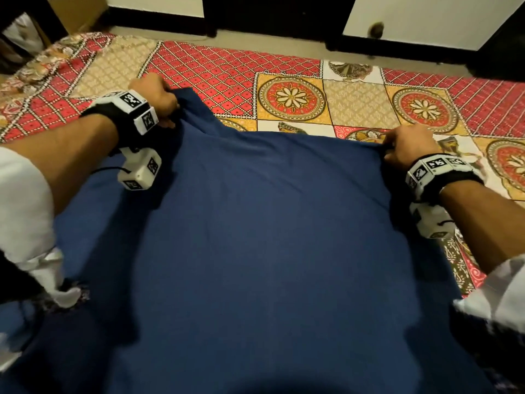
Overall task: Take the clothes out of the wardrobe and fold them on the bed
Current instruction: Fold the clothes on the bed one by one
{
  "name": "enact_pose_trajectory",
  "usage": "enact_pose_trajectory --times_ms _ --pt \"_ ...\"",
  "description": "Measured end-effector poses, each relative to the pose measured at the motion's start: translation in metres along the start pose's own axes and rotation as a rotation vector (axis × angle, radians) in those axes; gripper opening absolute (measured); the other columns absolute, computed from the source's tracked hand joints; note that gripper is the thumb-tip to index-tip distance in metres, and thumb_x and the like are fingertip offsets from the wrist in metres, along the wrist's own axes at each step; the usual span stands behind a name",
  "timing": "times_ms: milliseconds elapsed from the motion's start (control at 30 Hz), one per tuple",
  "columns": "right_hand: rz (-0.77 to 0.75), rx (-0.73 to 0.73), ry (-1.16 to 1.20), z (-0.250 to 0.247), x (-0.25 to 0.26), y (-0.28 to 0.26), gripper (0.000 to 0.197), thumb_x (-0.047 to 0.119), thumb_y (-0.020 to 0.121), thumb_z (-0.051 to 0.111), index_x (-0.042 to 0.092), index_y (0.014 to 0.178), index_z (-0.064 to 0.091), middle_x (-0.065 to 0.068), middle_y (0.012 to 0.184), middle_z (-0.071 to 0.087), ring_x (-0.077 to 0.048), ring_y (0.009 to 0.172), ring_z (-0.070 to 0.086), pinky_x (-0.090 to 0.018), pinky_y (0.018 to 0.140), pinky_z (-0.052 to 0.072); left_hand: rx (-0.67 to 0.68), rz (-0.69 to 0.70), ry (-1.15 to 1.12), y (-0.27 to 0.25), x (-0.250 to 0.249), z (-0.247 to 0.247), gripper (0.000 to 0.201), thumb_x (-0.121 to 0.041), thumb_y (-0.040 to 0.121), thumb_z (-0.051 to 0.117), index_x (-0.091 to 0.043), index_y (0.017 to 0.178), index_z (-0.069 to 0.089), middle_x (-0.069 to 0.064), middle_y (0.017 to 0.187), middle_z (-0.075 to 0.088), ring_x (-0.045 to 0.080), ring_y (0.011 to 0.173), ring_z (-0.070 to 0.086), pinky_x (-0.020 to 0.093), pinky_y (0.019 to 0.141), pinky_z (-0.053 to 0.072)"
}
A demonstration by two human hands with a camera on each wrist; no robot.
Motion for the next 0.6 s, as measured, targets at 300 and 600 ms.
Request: enact_pose_trajectory --times_ms 300,600 --pt "0.073 -0.107 0.076 0.006 -0.010 0.009 0.029 0.006 0.079 0.073 0.007 0.108 0.079 -0.029 0.104 0.071 -0.045 0.096 0.069 -0.054 0.090 0.060 -0.154 0.079 0.063 0.017 -0.001 0.008 0.038 0.001 0.084 0.050 -0.004 0.116 0.069 0.025 0.114 0.068 0.042 0.108 0.064 0.044 0.092 0.051" --pt "0.034 -0.094 0.076 0.010 -0.018 0.000 0.035 0.003 0.083 0.066 0.011 0.115 0.077 -0.030 0.110 0.070 -0.049 0.101 0.065 -0.052 0.091 0.057 -0.090 0.019 0.081 0.011 0.043 0.003 0.053 -0.037 0.079 0.059 -0.001 0.118 0.063 0.030 0.117 0.063 0.044 0.101 0.063 0.049 0.086 0.051"
Point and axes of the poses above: each hand's wrist, its own y-axis towards the middle knuckle, its own z-axis out of the palm, x = y × z, the point moved 3 cm from there along y, towards the middle knuckle
